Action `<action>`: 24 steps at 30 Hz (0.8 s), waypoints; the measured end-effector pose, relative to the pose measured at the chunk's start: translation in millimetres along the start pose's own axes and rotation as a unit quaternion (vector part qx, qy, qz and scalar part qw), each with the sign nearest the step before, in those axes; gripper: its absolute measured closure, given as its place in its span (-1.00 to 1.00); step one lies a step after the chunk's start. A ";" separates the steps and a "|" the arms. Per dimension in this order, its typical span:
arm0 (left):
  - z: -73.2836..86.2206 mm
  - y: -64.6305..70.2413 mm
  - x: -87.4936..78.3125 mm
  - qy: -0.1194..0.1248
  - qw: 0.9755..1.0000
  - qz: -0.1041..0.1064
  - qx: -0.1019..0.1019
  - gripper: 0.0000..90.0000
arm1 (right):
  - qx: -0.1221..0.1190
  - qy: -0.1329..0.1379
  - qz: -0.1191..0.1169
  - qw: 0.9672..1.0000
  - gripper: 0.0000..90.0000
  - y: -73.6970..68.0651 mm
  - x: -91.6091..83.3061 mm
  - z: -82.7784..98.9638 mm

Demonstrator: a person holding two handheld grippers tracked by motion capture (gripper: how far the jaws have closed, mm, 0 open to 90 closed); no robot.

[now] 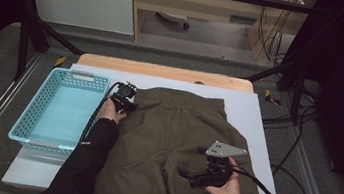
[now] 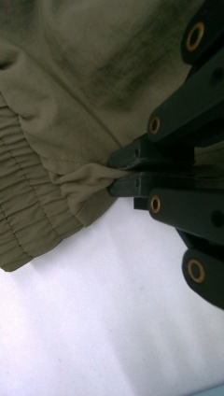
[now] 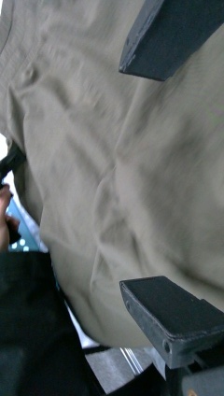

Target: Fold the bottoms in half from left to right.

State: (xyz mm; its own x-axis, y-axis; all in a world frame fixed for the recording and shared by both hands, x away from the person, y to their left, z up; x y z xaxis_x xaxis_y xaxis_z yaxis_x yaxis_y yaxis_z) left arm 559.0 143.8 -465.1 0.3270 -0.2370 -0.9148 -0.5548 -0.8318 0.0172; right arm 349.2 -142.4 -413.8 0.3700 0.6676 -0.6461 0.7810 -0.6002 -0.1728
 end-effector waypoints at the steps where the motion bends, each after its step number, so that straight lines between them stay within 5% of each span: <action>1: -0.2 -0.6 0.1 0.002 1.000 -0.002 0.002 0.91 | -0.005 -0.002 -0.003 1.000 -0.98 -4.0 2.6 -3.0; 24: 0.5 -1.7 0.3 0.003 1.000 0.008 0.005 0.91 | -0.058 -0.066 -0.049 0.995 -0.94 -69.2 75.8 -28.9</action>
State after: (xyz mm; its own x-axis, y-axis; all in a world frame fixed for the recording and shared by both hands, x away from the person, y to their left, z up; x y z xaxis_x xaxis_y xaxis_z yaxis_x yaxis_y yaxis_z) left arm 559.7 145.4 -465.6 0.3233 -0.2533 -0.9118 -0.5677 -0.8228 0.0272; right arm 337.7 -37.5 -429.4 0.2259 0.6529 -0.7229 0.8662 -0.4742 -0.1576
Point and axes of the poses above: each handheld gripper's, and its own axes: x roughly forward along the jaws, z roughly out of its underside, y roughly to its right, the point moved 4 cm from there along x, roughly forward along the jaws, and after that the axes turned 10 degrees about -y, right-handed, at the moved point
